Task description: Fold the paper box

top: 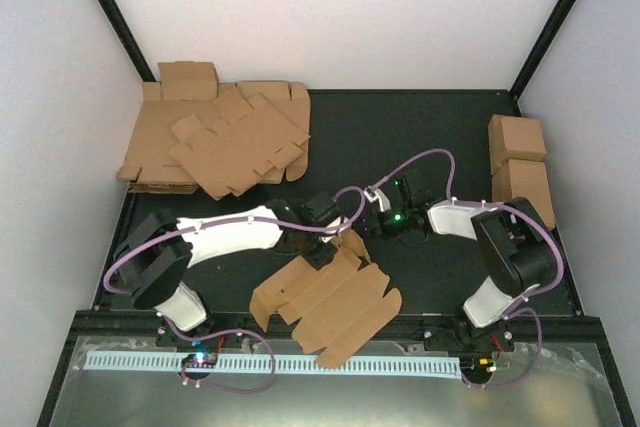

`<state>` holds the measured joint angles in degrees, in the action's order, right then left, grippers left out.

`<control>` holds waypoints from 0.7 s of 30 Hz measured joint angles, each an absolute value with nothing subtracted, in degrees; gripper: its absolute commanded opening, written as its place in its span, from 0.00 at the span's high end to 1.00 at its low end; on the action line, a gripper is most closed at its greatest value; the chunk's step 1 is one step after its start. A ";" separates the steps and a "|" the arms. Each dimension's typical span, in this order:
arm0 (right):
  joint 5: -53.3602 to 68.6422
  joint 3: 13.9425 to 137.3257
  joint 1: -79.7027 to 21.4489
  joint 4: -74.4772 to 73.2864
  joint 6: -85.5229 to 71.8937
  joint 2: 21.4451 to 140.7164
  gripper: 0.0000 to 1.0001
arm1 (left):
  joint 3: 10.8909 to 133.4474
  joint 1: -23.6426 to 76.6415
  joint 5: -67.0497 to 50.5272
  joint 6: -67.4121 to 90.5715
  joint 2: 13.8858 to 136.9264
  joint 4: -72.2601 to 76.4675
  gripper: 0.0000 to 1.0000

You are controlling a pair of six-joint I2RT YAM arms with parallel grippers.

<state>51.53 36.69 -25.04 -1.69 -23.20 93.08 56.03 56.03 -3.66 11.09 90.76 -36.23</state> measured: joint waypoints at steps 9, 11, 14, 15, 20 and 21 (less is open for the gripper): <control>51.44 39.24 -25.15 -5.50 -20.51 93.25 0.58 | 55.00 51.83 -9.32 10.37 90.61 -34.70 0.58; 51.44 38.30 -25.41 -5.67 -20.34 92.31 0.58 | 54.96 51.99 -9.32 10.15 90.13 -34.72 0.58; 51.46 36.10 -25.85 -5.06 -20.29 90.89 0.58 | 54.96 53.15 -8.51 10.00 88.88 -35.03 0.59; 51.44 35.11 -25.96 -4.56 -20.47 90.28 0.58 | 55.00 54.06 -7.51 10.02 88.53 -35.31 0.59; 50.68 29.85 -26.55 -1.85 -21.34 85.95 0.57 | 56.03 59.51 -1.87 10.37 88.47 -37.63 0.59; 50.28 29.04 -26.79 -1.17 -21.54 85.14 0.56 | 56.42 61.01 0.01 10.70 88.49 -38.13 0.59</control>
